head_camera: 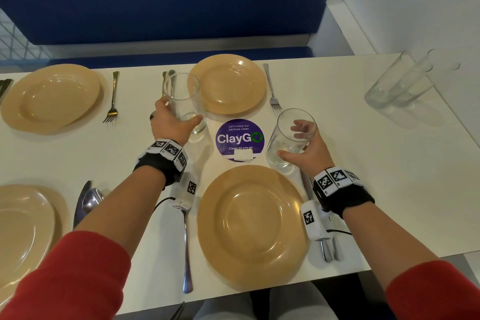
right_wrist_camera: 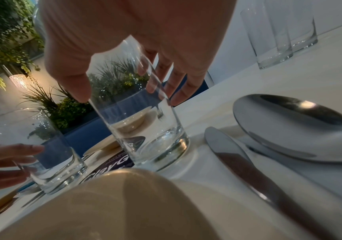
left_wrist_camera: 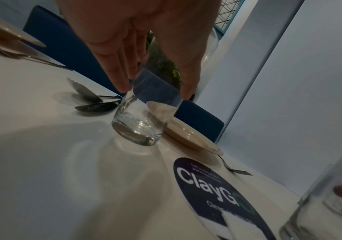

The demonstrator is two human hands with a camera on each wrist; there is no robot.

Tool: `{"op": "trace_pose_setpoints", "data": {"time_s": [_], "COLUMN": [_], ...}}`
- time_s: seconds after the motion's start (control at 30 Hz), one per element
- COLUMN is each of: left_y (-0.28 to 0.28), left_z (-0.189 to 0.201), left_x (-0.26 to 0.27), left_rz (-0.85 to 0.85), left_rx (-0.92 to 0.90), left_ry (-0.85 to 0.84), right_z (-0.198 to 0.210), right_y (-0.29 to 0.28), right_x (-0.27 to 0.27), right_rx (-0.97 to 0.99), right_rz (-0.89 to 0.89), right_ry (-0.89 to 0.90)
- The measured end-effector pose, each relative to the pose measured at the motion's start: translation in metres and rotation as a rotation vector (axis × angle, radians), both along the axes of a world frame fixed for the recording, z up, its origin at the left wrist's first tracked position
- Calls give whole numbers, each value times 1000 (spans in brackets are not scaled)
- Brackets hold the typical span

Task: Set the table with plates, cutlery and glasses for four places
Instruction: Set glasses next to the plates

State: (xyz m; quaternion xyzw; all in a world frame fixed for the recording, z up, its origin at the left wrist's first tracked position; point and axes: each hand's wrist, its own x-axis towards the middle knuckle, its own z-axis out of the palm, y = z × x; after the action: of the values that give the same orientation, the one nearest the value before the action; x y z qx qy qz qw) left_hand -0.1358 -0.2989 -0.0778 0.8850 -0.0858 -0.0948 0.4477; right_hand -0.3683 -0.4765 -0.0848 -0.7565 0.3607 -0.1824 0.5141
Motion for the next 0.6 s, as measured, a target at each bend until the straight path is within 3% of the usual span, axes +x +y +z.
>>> {"op": "trace_pose_setpoints", "data": {"time_s": [0.13,0.27,0.47,0.6], "left_y": [3,1,-58,-132], "left_z": [8,30,92,114], "left_x": [-20,-61,-132,-180], "left_rz": [75,89,-263,-511], "left_rx": [-130,-186,-323,-343], "left_ry": [25,-115,-230,-301], "right_z": [2,15,44,44], "right_y": [-1,-5,-34,-87], "right_x": [-2,-6,-20,-47], "right_rx": [15,9,-31,-89], "right_rz": [15,0,-221,-387], "right_ry": [-22,-105,-305,-221]}}
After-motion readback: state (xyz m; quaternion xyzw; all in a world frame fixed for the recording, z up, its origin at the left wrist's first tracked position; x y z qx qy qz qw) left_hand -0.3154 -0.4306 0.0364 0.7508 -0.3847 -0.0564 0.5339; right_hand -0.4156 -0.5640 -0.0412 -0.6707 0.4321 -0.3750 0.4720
